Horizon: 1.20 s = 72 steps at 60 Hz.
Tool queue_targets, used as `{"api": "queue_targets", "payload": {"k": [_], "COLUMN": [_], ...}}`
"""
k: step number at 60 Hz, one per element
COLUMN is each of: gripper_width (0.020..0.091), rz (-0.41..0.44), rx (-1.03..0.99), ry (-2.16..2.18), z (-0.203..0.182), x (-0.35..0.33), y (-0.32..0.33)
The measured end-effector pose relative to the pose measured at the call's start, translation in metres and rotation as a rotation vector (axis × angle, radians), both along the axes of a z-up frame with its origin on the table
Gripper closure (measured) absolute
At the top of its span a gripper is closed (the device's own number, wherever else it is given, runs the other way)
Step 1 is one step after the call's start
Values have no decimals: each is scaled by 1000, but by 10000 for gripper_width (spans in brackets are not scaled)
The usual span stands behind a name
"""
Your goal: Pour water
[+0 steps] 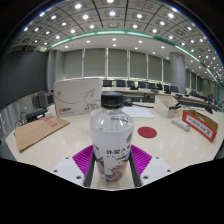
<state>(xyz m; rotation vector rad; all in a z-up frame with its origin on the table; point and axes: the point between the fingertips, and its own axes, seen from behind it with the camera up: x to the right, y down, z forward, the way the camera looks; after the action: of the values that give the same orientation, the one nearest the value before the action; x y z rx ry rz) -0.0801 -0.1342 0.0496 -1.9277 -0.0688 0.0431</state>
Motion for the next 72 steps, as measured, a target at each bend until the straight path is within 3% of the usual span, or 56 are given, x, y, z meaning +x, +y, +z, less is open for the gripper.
{"api": "queue_targets", "payload": {"k": [15, 23, 40, 47, 72], "gripper_width": [686, 688, 691, 689, 688], "rz": [-21, 1, -56, -19, 186], "rx": [6, 34, 74, 102, 225], "ry": [-73, -217, -710, -1039, -1960], "z": [9, 43, 118, 132, 128], "x": [5, 13, 82, 93, 62], "y": [1, 10, 84, 124, 215]}}
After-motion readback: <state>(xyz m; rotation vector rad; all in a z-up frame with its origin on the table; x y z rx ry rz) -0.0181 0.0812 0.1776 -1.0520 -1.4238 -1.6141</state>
